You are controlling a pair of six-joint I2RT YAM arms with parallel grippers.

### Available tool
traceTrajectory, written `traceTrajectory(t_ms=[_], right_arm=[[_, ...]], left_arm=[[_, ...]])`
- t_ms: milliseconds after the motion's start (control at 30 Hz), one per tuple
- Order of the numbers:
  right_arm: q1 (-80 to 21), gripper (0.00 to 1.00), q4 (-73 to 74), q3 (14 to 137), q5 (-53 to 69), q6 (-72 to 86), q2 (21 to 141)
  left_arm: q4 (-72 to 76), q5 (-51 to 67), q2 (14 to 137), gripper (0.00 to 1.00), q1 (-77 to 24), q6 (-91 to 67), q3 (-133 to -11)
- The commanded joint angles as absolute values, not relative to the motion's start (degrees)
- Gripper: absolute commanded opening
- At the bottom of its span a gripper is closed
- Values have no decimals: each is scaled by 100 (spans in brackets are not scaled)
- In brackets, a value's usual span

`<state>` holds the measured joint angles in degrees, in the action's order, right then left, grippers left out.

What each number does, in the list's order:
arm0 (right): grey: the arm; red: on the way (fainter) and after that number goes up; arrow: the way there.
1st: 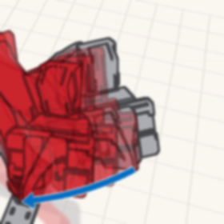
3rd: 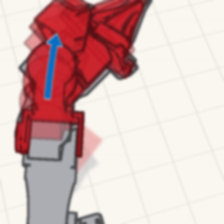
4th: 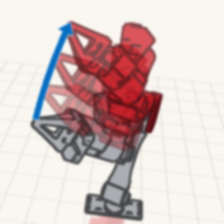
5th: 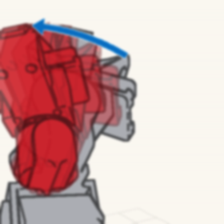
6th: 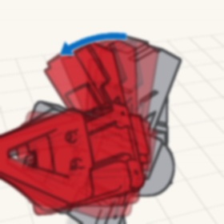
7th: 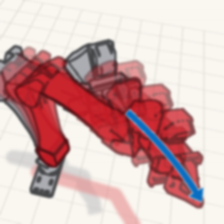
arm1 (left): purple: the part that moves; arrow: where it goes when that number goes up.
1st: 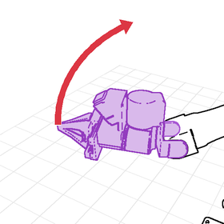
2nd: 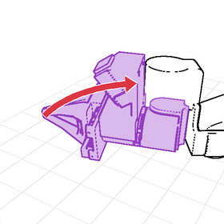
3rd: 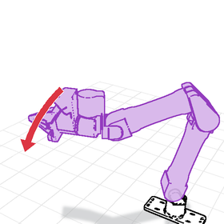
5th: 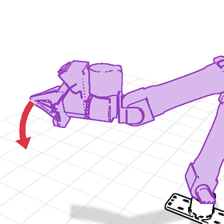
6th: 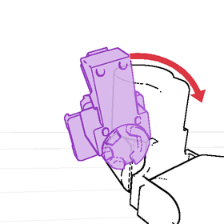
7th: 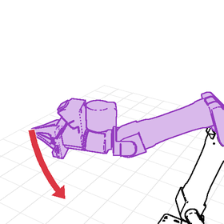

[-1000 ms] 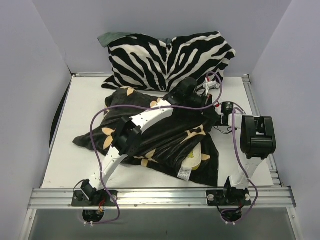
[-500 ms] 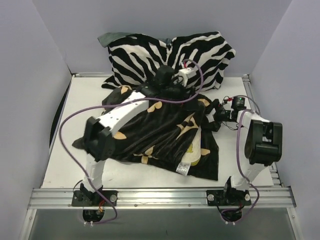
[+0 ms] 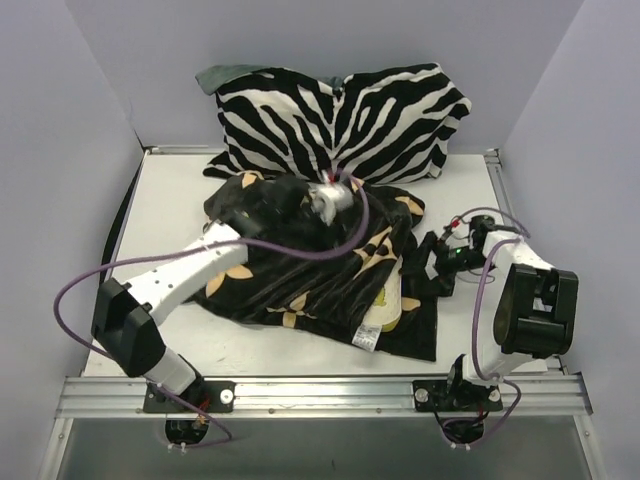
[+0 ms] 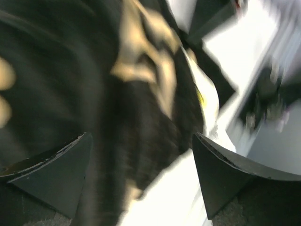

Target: Put the pillow into the pillowcase

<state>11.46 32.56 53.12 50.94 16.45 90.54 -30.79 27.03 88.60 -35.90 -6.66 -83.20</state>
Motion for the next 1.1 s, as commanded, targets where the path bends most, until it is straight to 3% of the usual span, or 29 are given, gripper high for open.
traceTrajectory(t_ms=[0, 67, 167, 533, 600, 633, 667, 767, 833, 967, 1067], right_arm=[[783, 78, 3702, 4958, 5484, 1256, 8956], [677, 73, 3429, 4720, 5554, 1379, 8947], [511, 68, 3129, 4667, 5651, 1476, 9324], [185, 44, 2303, 4632, 6231, 1977, 9932], [167, 36, 2154, 4614, 6354, 2118, 9932], [167, 34, 2084, 4597, 6494, 2179, 9906], [167, 31, 1926, 4588, 6573, 2267, 9879], [115, 17, 764, 4422, 6925, 3283, 9765], [18, 0, -503, 4088, 6943, 5021, 9625], [-570, 0, -4662, 3630, 6357, 8299, 9711], [-956, 0, -5624, 3831, 6048, 9351, 9914]], left_arm=[[-3507, 1444, 8552, 87, -4727, -228, -7753], [-3445, 1196, 8622, 79, -5052, -342, -7568], [-3305, 1020, 8955, 75, -5422, -745, -7357], [-2110, 1511, 9834, 80, -5572, -1072, -7277], [-2109, 1608, 10088, 72, -5599, -1090, -7356], [-2127, 1669, 10159, 62, -5607, -1081, -7461], [-2136, 2053, 10195, 30, -5599, -985, -7514], [-1970, 3648, 9977, 2, -5590, -643, -7725], [-1635, 4173, 9669, 0, -5642, -510, -7857], [-1626, 5209, 9860, 0, -5564, -316, -8761], [-1399, 6001, 10203, 0, -5485, -875, -9491]])
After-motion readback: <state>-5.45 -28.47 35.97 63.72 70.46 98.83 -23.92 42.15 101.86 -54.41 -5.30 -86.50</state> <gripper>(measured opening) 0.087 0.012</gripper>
